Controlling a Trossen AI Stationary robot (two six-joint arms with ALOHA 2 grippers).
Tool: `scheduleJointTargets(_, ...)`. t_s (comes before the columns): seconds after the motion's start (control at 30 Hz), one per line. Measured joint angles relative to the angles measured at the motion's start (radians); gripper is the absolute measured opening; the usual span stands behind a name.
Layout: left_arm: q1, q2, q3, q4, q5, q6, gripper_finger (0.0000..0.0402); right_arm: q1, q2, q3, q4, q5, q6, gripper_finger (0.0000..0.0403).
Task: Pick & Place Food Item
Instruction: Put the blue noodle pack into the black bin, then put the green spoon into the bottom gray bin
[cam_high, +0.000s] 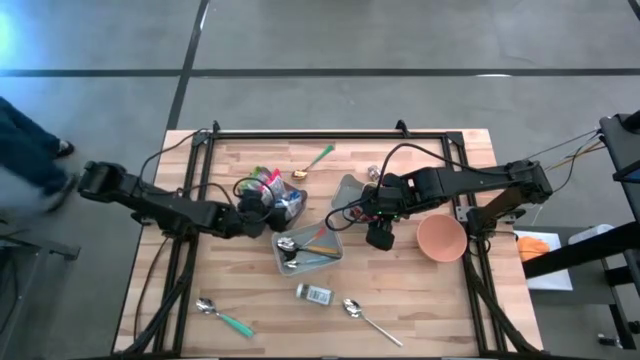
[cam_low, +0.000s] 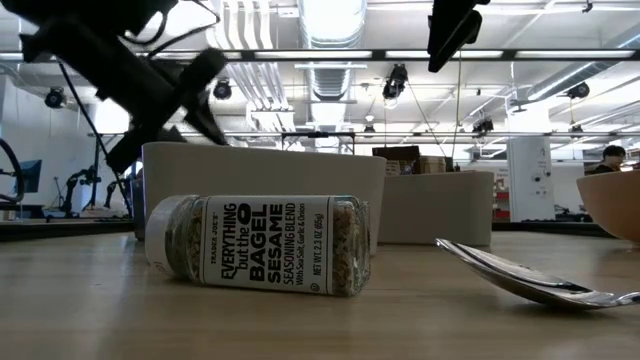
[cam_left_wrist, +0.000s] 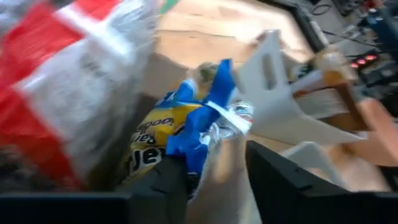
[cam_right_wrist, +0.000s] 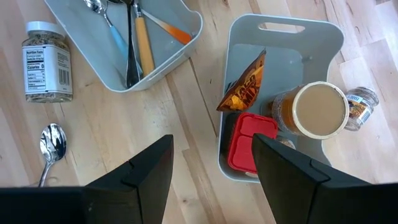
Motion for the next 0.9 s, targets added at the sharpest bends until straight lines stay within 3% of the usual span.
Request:
scheduleJointTargets(0.2, 0.001, -0.082, 0.075, -0.002, 0.007, 0.217, 0.0209, -0.001, 0.0, 0.0, 0.002, 0.0, -0.004, 0.0215)
scheduleJointTargets(0.3, 0.01, -0.129, 0.116, -0.086, 0.002, 0.255, 0.0225, -0.013, 0.0, 0.006, 0.002, 0.0, -0.005, 0.0215)
scheduleJointTargets(0.5, 0.044, -0.198, 0.172, -0.404, 0.009, 0.196, 0.023, -0.039, 0.0, 0.051, 0.018, 0.003, -0.004, 0.0215)
scheduleJointTargets(0.8, 0.054, -0.294, 0.256, -0.491, 0.083, 0.359, 0.023, -0.117, 0.019, 0.147, 0.074, 0.006, -0.019, 0.0215)
scheduleJointTargets(0.9, 0.091, -0.295, 0.324, -0.541, 0.173, 0.449, 0.023, -0.126, 0.022, 0.168, 0.073, 0.006, -0.018, 0.0215)
